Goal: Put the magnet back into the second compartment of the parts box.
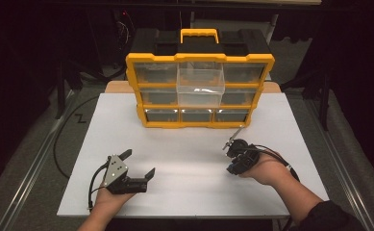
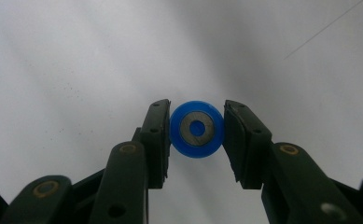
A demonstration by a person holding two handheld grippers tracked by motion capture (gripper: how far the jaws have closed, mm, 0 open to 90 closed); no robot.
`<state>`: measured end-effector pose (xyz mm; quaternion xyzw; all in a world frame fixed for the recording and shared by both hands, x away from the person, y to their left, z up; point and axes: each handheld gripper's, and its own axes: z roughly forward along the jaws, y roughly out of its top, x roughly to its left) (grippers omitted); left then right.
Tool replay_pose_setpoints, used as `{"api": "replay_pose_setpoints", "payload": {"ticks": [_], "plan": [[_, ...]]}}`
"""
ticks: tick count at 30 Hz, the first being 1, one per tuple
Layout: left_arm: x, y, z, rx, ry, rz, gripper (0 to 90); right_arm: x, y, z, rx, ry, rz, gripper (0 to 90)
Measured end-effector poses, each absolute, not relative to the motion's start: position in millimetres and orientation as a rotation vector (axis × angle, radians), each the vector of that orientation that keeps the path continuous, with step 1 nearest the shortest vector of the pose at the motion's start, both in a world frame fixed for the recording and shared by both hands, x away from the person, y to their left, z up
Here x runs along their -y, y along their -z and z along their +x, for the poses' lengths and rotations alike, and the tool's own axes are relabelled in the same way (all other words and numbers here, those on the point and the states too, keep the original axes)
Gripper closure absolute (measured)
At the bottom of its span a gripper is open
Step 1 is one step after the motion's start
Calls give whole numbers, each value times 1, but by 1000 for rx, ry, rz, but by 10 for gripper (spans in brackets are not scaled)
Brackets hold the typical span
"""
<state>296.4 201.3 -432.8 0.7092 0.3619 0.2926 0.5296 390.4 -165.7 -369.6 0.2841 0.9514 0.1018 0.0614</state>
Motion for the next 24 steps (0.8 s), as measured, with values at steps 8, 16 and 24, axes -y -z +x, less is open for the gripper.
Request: {"api": "replay_pose_setpoints", "payload": {"ticks": [8, 16, 24], "plan": [[-202, 433, 296, -859, -699, 1694, 0, 158, 365, 390, -2912, -250, 836, 646], [-201, 433, 295, -858, -697, 1693, 1, 154, 358, 394, -2935, -196, 823, 646], [-202, 433, 295, -861, -695, 1695, 0, 150, 346, 397, -2950, -179, 801, 647]]}}
